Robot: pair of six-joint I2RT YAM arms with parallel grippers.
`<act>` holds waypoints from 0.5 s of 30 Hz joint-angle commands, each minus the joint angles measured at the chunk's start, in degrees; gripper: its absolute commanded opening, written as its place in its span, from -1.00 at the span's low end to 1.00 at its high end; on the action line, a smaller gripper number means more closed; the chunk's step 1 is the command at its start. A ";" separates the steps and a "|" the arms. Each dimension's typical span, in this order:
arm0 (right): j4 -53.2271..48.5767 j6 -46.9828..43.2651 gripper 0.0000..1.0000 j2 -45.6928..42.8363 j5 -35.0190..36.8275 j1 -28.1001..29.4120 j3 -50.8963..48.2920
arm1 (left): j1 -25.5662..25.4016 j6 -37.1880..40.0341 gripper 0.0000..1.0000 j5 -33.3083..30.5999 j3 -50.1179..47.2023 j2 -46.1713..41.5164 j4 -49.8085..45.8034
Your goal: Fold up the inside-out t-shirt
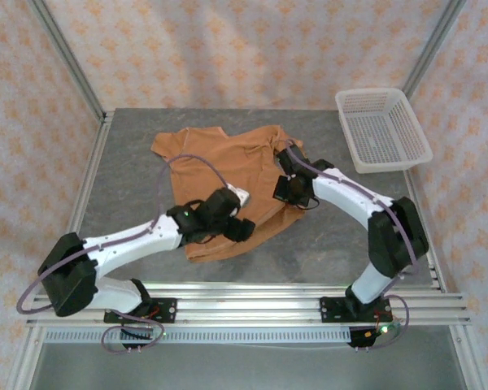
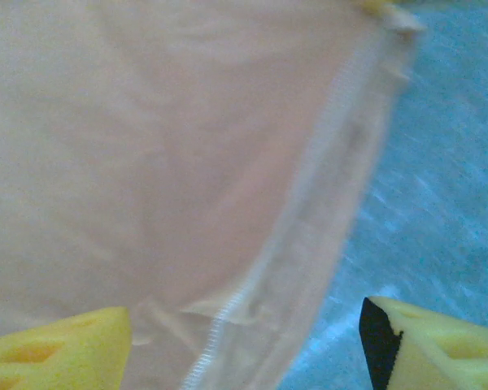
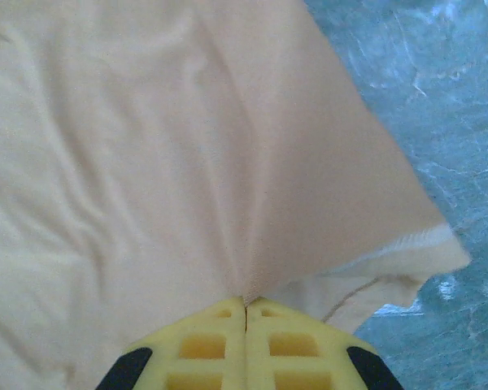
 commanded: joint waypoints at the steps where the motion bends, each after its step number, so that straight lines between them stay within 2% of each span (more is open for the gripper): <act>1: -1.05 1.48 -1.00 -2.95 -1.32 0.27 1.87 | -4.06 10.77 0.58 -5.46 -2.19 0.27 8.67; 6: -0.78 2.59 -1.00 -4.99 -2.68 -0.05 2.02 | -5.06 12.03 0.58 -10.02 2.02 7.75 7.38; 15: -1.07 3.96 -1.00 -10.36 -4.39 -1.47 1.94 | -5.76 10.48 0.59 -24.11 10.52 20.85 5.21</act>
